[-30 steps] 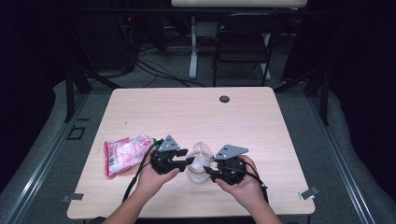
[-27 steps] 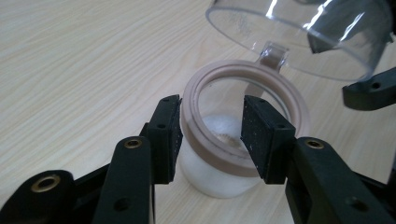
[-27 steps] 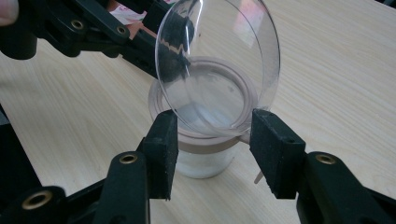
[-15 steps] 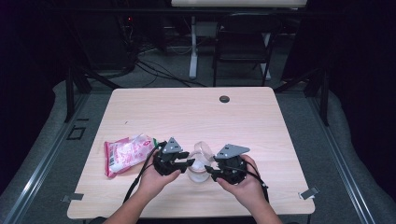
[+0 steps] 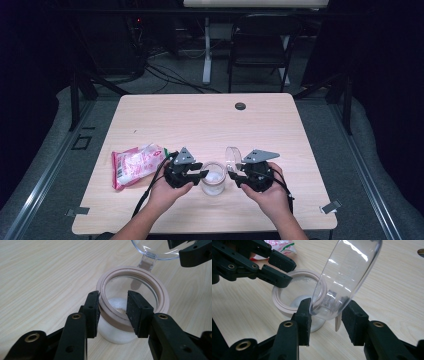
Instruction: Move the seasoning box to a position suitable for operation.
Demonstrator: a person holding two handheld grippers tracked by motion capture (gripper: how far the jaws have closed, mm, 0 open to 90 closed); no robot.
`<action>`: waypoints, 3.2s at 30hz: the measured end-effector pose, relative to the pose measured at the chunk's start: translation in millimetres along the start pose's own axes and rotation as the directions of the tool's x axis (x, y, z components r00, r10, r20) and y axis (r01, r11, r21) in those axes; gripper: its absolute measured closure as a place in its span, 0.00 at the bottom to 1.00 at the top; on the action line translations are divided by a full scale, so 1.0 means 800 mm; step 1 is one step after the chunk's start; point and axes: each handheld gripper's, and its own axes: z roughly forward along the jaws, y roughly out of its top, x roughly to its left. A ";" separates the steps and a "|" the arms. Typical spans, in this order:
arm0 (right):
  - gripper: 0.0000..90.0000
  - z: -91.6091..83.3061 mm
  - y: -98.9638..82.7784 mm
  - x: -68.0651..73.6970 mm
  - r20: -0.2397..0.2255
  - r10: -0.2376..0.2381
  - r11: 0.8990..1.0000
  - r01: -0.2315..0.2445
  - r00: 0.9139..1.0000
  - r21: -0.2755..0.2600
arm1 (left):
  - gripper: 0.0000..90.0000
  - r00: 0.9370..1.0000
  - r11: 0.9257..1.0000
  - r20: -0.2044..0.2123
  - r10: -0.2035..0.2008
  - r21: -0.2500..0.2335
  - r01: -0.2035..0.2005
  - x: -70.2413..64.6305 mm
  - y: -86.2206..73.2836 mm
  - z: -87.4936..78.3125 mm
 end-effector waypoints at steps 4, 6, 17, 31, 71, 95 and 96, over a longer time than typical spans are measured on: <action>0.67 0.004 -0.001 0.002 0.012 -0.010 1.000 0.010 1.000 0.005 | 0.71 1.000 1.000 0.004 0.000 0.004 0.000 0.000 0.000 0.000; 0.67 0.005 -0.002 0.002 0.013 -0.006 1.000 0.006 1.000 0.005 | 0.71 1.000 1.000 0.001 -0.002 0.003 0.002 0.000 0.000 0.000; 0.73 0.011 -0.001 -0.002 0.026 0.015 1.000 -0.014 1.000 -0.014 | 0.69 1.000 0.998 -0.023 -0.015 -0.061 0.014 0.002 0.000 -0.020; 0.80 0.031 0.018 -0.028 -0.038 0.032 0.999 -0.033 0.999 -0.018 | 0.68 0.990 0.994 -0.109 -0.092 -0.070 0.085 0.019 -0.027 -0.053; 0.63 0.050 0.032 -0.052 -0.175 0.032 0.998 -0.041 0.984 -0.051 | 0.55 0.980 0.991 -0.159 -0.123 -0.080 0.112 0.038 -0.052 -0.057; 0.63 0.013 -0.013 -0.073 -0.054 0.087 0.990 -0.093 0.995 -0.102 | 0.59 0.977 0.968 -0.135 -0.164 -0.212 0.133 0.090 -0.025 -0.068; 0.61 0.013 -0.015 -0.073 -0.035 0.081 0.990 -0.084 0.996 -0.109 | 0.60 0.975 0.966 -0.140 -0.172 -0.220 0.139 0.095 -0.025 -0.073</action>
